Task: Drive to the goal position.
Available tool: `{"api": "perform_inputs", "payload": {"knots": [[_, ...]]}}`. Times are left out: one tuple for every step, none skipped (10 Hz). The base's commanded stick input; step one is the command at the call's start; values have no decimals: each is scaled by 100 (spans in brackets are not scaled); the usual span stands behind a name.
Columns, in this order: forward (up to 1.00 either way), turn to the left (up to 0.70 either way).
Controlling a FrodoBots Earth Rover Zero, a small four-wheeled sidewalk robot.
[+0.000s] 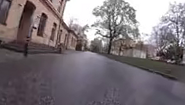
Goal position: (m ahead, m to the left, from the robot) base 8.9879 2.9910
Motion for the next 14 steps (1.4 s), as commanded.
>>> {"api": "perform_inputs", "payload": {"knots": [[100,0],[100,0],[100,0],[100,0],[100,0],[100,0],[100,0],[100,0],[100,0],[100,0],[100,0],[100,0],[100,0],[100,0]]}}
